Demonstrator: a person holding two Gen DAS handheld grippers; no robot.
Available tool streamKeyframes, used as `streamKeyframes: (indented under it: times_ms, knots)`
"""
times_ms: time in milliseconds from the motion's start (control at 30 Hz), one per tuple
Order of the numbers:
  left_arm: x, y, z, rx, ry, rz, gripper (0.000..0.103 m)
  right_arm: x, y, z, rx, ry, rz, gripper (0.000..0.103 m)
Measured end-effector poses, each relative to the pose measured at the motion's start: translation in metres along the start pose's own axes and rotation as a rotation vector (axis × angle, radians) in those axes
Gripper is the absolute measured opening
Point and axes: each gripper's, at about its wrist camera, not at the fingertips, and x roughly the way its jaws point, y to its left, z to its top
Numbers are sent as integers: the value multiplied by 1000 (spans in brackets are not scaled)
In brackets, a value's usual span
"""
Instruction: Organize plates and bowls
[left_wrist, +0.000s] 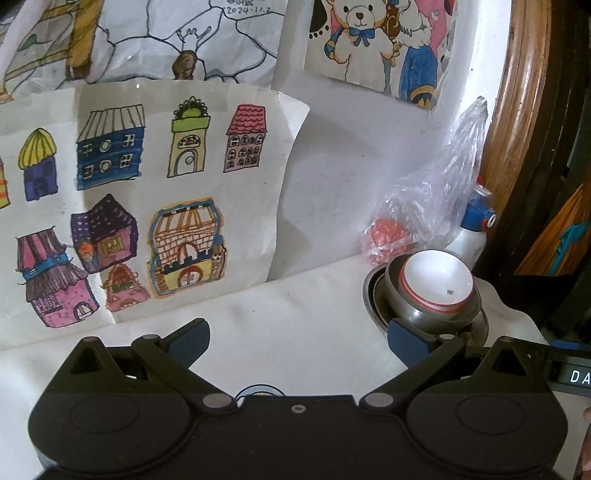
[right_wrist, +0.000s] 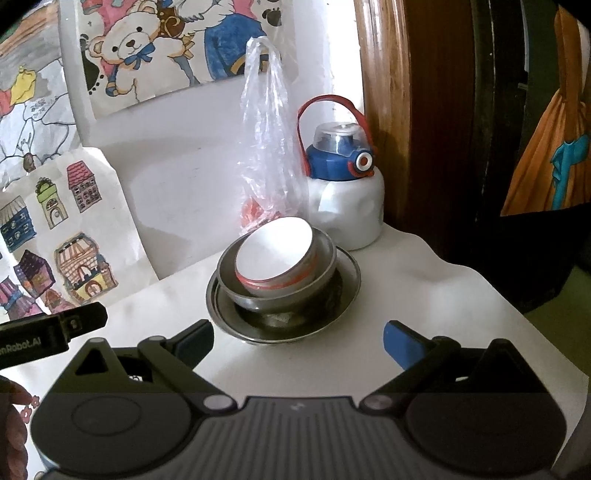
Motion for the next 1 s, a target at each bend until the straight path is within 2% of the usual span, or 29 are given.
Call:
streamKeyframes:
  times_ms: [300, 533, 800, 1000]
  knots:
    - [-13, 6, -20, 25, -55, 22, 102, -10, 3, -20, 6, -33, 3, 101]
    - [-14, 5, -44, 95, -96, 67, 102, -10, 4, -43, 23, -46, -8, 101]
    - [-13, 9, -55, 59, -93, 38, 102, -14, 1, -62, 33, -77, -17, 102]
    - [-15, 6, -56, 81, -108, 35, 102, -14, 0, -67, 28, -72, -19, 102]
